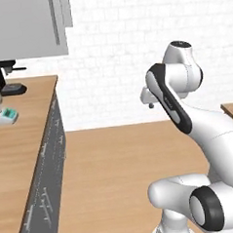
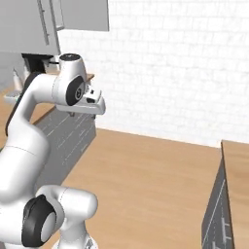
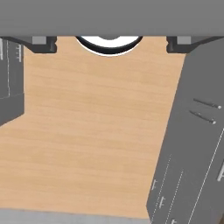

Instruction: Gather all objects into one cabinet and sort the glasses and bowls to opposite sides.

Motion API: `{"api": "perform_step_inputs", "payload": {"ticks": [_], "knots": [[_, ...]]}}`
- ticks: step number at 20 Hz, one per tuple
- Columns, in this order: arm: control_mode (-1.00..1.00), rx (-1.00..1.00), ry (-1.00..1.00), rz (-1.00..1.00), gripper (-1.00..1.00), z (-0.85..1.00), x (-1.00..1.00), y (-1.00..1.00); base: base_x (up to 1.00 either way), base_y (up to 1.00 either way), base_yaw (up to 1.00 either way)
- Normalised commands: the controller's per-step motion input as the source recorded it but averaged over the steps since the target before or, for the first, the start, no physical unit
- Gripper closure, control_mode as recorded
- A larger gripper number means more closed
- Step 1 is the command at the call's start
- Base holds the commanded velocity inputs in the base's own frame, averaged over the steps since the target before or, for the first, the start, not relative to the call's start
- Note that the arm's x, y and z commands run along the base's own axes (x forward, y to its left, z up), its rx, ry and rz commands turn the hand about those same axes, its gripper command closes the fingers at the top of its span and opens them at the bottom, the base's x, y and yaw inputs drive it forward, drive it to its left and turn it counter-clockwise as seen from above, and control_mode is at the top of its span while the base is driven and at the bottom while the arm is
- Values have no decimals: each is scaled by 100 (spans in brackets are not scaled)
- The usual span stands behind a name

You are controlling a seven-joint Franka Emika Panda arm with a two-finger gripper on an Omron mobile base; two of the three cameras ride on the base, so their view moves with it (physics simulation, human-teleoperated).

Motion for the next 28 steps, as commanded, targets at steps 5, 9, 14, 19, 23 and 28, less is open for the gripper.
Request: {"api": "perform_step_inputs", "payload": {"ticks": [5,9,14,19,23,28], "knots": [[100,0,0,0,-100,0,0,0,100,10,4],[100,0,0,0,-100,0,0,0,100,2,24],[100,0,0,0,-100,0,0,0,100,0,57],[100,0,0,0,-100,0,0,0,100,0,72],[100,0,0,0,-100,0,0,0,100,-2,64],[100,0,0,0,-100,0,0,0,65,-12,73]]}}
